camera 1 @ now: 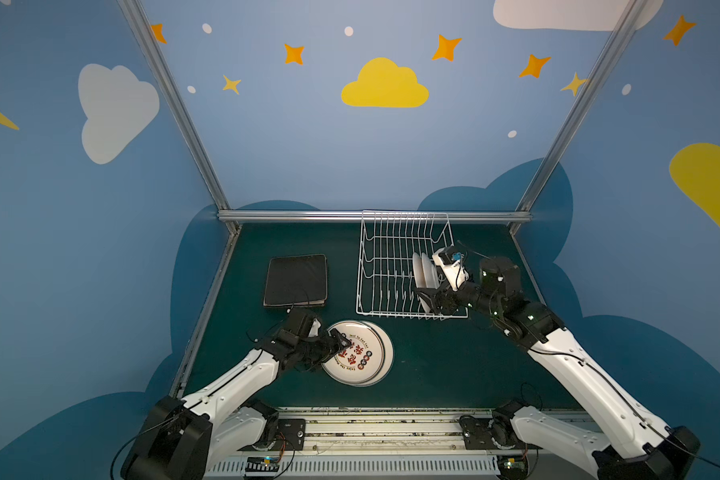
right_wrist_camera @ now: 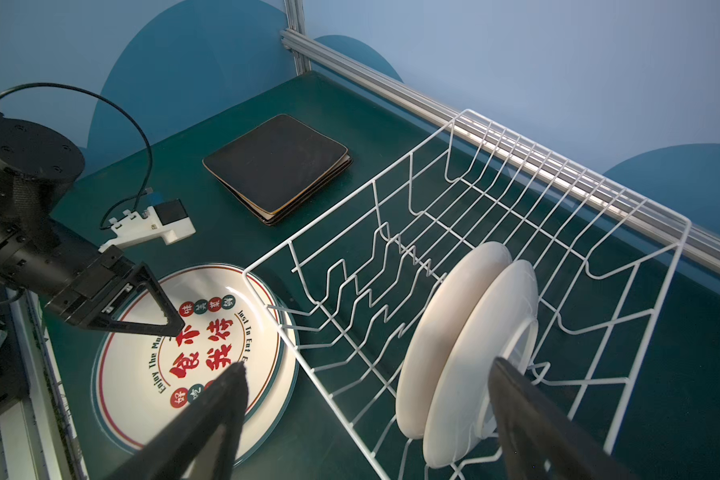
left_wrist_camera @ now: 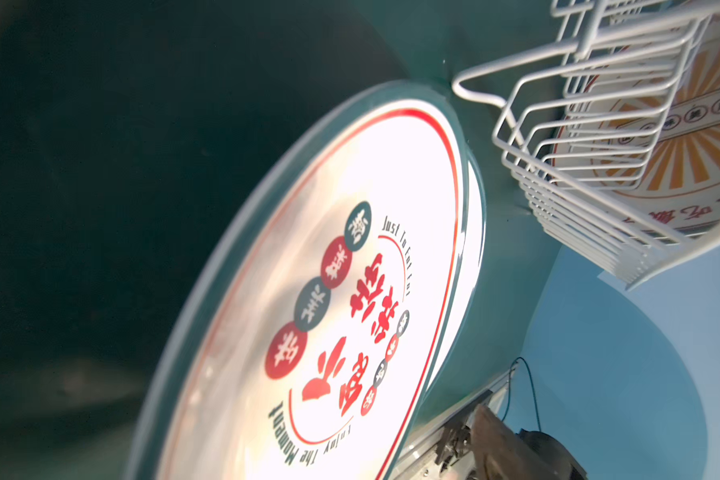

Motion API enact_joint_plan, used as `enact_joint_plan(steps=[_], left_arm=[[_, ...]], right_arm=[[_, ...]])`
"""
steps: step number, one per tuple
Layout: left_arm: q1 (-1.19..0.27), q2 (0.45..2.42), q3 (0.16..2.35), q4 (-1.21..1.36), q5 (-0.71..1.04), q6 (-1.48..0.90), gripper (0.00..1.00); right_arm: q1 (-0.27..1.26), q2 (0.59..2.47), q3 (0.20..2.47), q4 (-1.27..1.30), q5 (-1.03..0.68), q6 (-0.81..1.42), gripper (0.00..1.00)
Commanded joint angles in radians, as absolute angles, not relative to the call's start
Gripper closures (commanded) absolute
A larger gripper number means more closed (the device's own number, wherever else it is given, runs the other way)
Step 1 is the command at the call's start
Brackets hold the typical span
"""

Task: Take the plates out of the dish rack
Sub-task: 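Lower the red-printed plate onto the character-printed plate with the left gripper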

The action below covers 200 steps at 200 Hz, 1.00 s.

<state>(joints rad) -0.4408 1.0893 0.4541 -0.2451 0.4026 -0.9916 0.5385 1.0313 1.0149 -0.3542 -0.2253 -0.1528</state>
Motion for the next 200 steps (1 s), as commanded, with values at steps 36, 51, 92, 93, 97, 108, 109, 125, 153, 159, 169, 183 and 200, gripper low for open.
enact_joint_plan(steps=[36,51,92,93,97,108,109,125,153,159,169,183,200], left_arm=[[-0.453,1.094,0.497,-0.372,0.322,-0.962,0.01],[-0.457,1.097,0.51,-0.399,0.309,-0.956,0.01],[-0.473,1.137,0.56,-0.45,0.28,-0.933,0.0],[-0.473,1.138,0.561,-0.451,0.28,-0.933,0.0],[-0.477,1.147,0.565,-0.452,0.281,-0.932,0.0],[-0.488,1.169,0.578,-0.458,0.278,-0.931,0.0],[-0.49,1.171,0.579,-0.459,0.277,-0.931,0.0],[-0.512,1.202,0.602,-0.471,0.263,-0.928,0.01],[-0.54,1.247,0.661,-0.511,0.245,-0.902,0.0],[-0.541,1.253,0.67,-0.521,0.248,-0.896,0.01],[-0.544,1.262,0.684,-0.545,0.245,-0.888,0.0],[-0.546,1.266,0.697,-0.583,0.24,-0.877,0.01],[-0.55,1.266,0.72,-0.638,0.196,-0.864,0.01]], right_arm=[[0.543,1.022,0.988,-0.336,-0.219,-0.133,0.1],[0.544,1.017,0.983,-0.336,-0.218,-0.131,0.1],[0.544,1.004,0.962,-0.313,-0.199,-0.133,0.1],[0.543,1.003,0.962,-0.313,-0.199,-0.133,0.1],[0.544,1.002,0.96,-0.312,-0.198,-0.132,0.1],[0.543,0.999,0.958,-0.313,-0.195,-0.133,0.1],[0.543,0.999,0.957,-0.313,-0.195,-0.133,0.1],[0.543,0.994,0.953,-0.315,-0.19,-0.134,0.1],[0.544,0.987,0.946,-0.314,-0.183,-0.138,0.1],[0.544,0.986,0.946,-0.314,-0.183,-0.137,0.1],[0.544,0.986,0.946,-0.314,-0.183,-0.137,0.1],[0.544,0.986,0.945,-0.314,-0.183,-0.14,0.1],[0.543,0.985,0.942,-0.313,-0.181,-0.14,0.1]])
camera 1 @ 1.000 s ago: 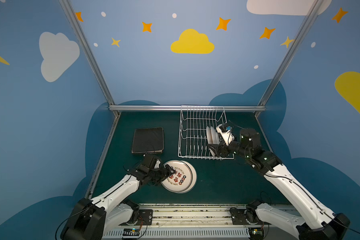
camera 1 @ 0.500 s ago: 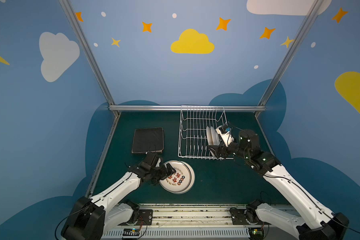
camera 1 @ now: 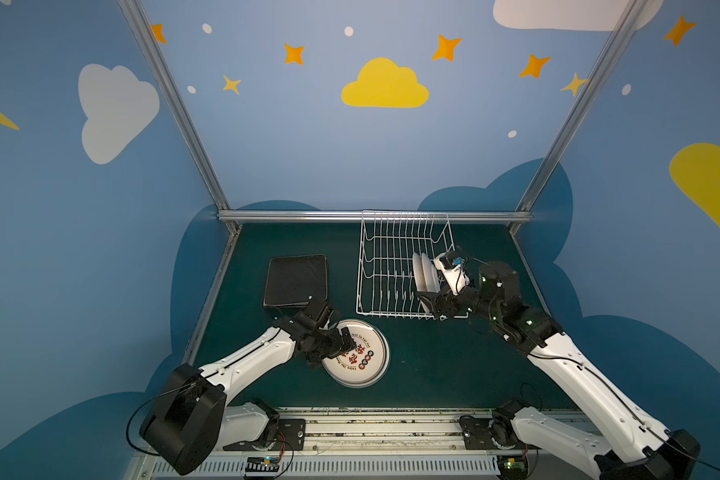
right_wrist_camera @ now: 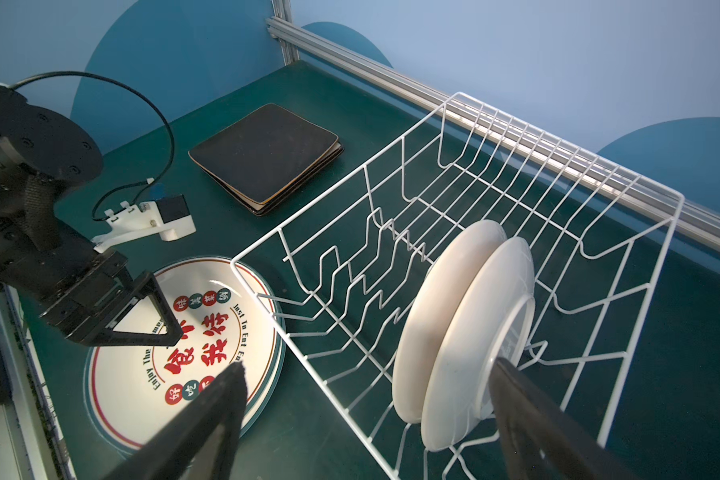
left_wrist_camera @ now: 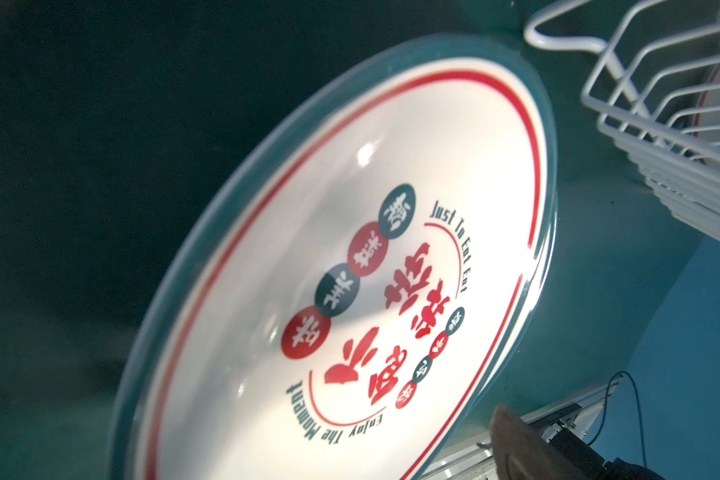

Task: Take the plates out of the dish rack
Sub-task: 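Lower the red-printed plate onto the character-printed plate with the left gripper, then open the left gripper and raise it off the stacked plates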

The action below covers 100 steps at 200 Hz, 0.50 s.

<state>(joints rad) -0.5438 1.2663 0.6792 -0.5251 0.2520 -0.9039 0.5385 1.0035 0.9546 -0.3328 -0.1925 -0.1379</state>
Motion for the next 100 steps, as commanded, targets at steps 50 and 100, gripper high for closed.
enact_joint_plan(steps=[50,100], left_arm=[[-0.578,1.3,0.822,-0.759,0.154,-0.824,0.0],[-0.588,1.315,0.857,-0.807,0.117,-0.804,0.0]], right_arm=[[0.544,0.988,0.943,-0.313,-0.183,-0.138,0.1],[0.544,0.98,0.944,-0.317,-0.168,-0.137,0.09]])
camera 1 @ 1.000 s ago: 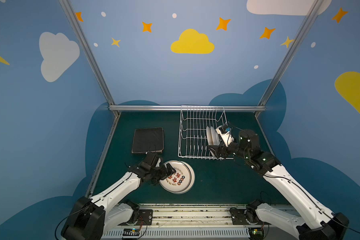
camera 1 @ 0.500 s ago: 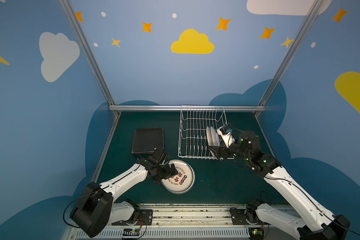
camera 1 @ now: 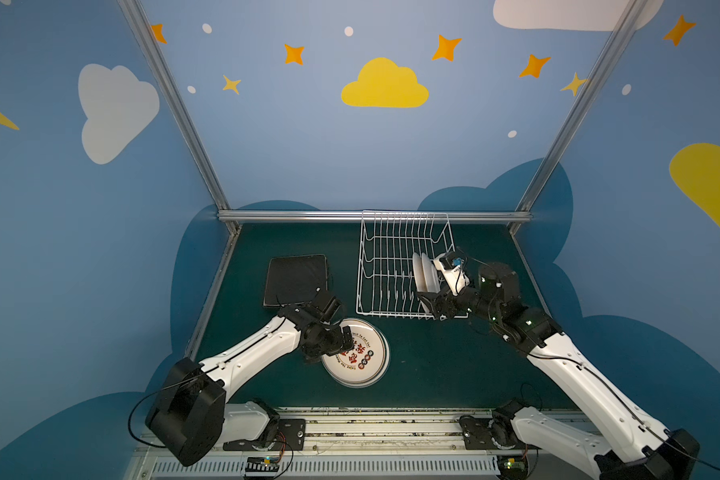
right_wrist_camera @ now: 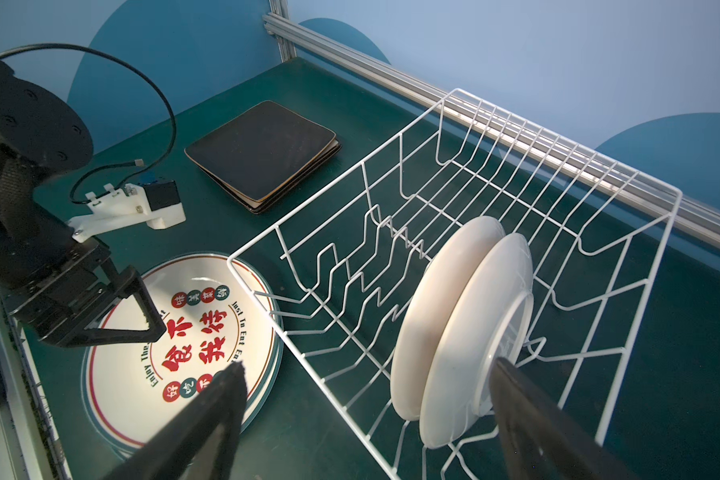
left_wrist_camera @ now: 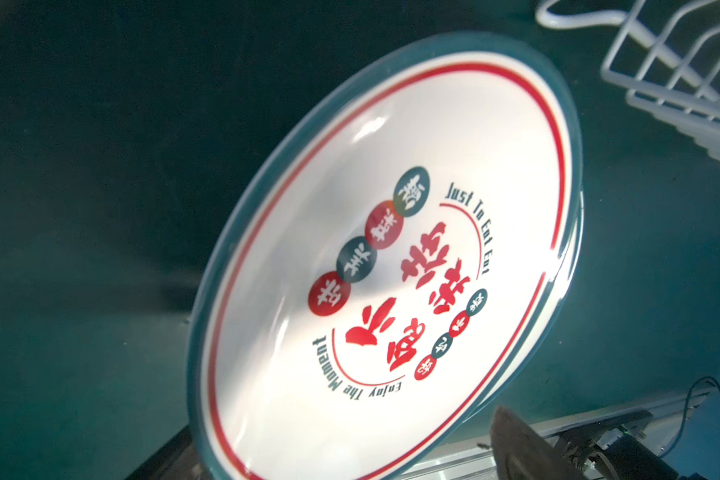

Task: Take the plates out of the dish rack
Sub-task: 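Open the left gripper and raise it off the stacked plates, then reach the left gripper into the rack toward the orange-sunburst plate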

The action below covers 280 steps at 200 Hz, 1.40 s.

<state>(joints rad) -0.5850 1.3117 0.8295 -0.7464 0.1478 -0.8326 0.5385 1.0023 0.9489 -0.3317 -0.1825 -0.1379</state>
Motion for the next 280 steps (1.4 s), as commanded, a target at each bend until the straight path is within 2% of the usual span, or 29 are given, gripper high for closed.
enact_joint_plan(steps=[1,79,112,148,214,280], left_arm=[[-0.589,1.315,0.858,-0.808,0.115,-0.803,0.0],[-0.587,1.277,0.913,-0.827,0.063,-0.786,0.01],[-0.59,1.231,1.006,-0.764,0.062,-0.777,0.01],[-0.59,1.243,1.128,-0.742,0.054,-0.723,0.01],[-0.593,1.442,1.39,-0.646,0.133,-0.622,0.03],[-0.628,1.73,1.616,-0.546,0.267,-0.601,0.15]], right_arm=[[0.543,0.98,0.943,-0.318,-0.168,-0.138,0.09],[0.544,0.969,0.94,-0.319,-0.121,-0.135,0.09],[0.533,0.916,0.93,-0.312,0.03,-0.137,0.09],[0.494,0.88,0.924,-0.344,0.007,-0.138,0.07],[0.454,0.863,0.92,-0.408,-0.015,-0.06,0.05],[0.418,0.848,0.916,-0.468,-0.061,0.049,0.05]])
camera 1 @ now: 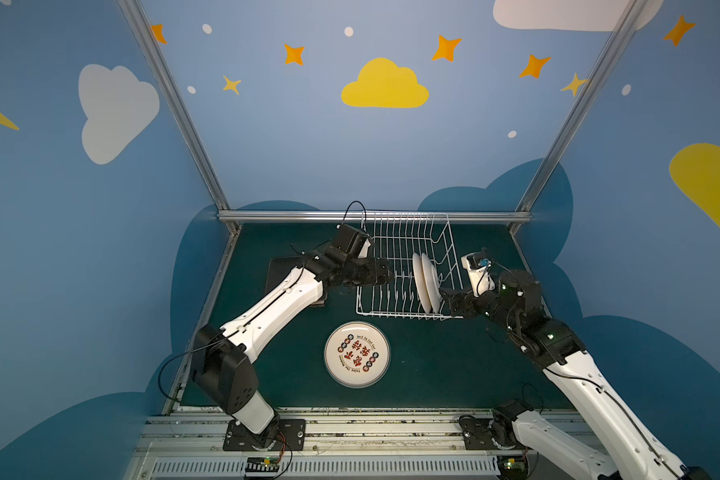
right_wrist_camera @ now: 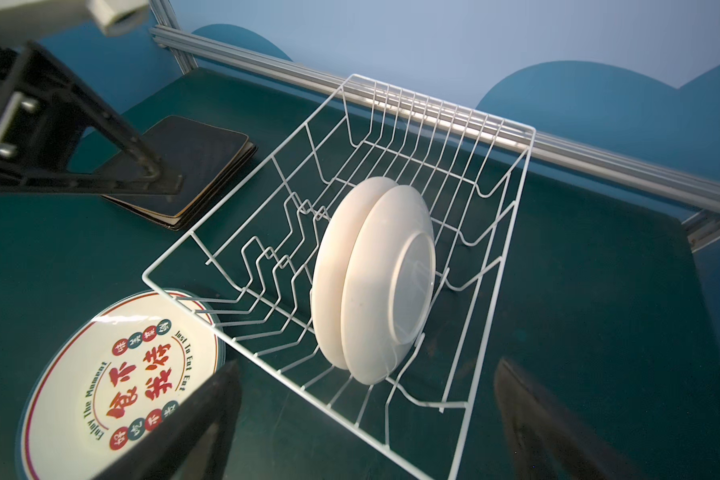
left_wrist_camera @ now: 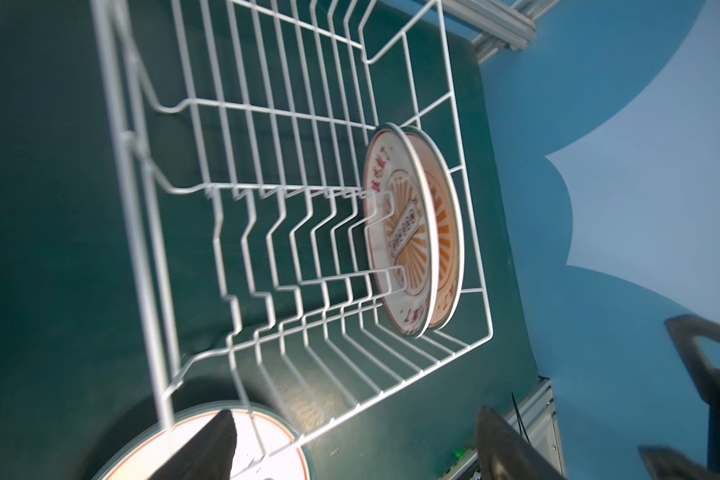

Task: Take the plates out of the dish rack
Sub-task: 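Reach the left gripper into the rack toward the orange-sunburst plate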

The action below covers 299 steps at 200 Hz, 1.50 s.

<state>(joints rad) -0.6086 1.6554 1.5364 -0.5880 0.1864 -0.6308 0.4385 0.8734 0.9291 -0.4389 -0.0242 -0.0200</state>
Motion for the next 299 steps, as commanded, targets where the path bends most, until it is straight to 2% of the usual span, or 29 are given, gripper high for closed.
enact_joint_plan(steps=[1,54,141,187,299], left_arm=[[-0.629,1.734,1.619,-0.546,0.269,-0.601,0.15],[-0.656,1.923,1.819,-0.642,0.291,-0.579,0.32],[-0.673,2.107,1.983,-0.688,0.311,-0.575,0.46],[-0.678,2.197,2.08,-0.743,0.303,-0.577,0.51],[-0.683,2.288,2.114,-0.694,0.322,-0.622,0.53]], right_arm=[[0.417,0.847,0.915,-0.469,-0.063,0.05,0.05],[0.386,0.816,0.88,-0.48,-0.054,0.067,0.05],[0.342,0.798,0.865,-0.47,-0.084,0.054,0.05],[0.328,0.809,0.864,-0.459,-0.093,0.048,0.05],[0.31,0.807,0.853,-0.439,-0.112,0.064,0.05]])
